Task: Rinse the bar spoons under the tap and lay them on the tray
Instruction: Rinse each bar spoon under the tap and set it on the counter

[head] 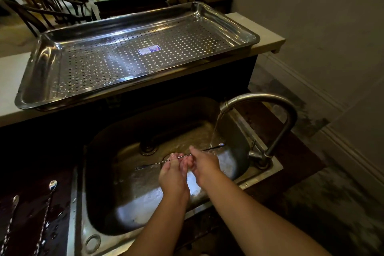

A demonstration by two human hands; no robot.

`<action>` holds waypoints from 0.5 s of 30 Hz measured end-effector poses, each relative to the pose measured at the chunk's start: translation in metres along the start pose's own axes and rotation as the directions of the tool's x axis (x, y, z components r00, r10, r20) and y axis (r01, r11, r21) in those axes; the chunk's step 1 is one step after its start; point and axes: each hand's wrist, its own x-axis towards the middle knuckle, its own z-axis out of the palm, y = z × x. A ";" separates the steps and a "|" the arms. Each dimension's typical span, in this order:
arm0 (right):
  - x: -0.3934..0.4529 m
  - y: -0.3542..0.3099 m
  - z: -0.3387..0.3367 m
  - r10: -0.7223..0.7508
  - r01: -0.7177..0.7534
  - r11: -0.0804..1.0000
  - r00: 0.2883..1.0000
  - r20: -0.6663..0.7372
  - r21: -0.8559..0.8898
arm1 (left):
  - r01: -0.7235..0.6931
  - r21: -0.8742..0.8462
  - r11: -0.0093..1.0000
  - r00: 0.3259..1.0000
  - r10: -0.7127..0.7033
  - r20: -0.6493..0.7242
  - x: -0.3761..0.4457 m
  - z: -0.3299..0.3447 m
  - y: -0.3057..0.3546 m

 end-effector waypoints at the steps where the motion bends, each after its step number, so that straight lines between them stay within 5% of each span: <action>1: 0.000 -0.001 -0.002 -0.011 0.011 1.000 1.000 0.000 -0.011 | 0.007 0.004 1.000 1.000 -0.007 0.009 -0.001 0.002 -0.002; 15: 0.004 -0.035 -0.046 -0.166 0.156 0.976 0.985 -0.056 -0.153 | 0.146 0.141 0.979 0.975 -0.166 0.145 -0.014 0.042 -0.037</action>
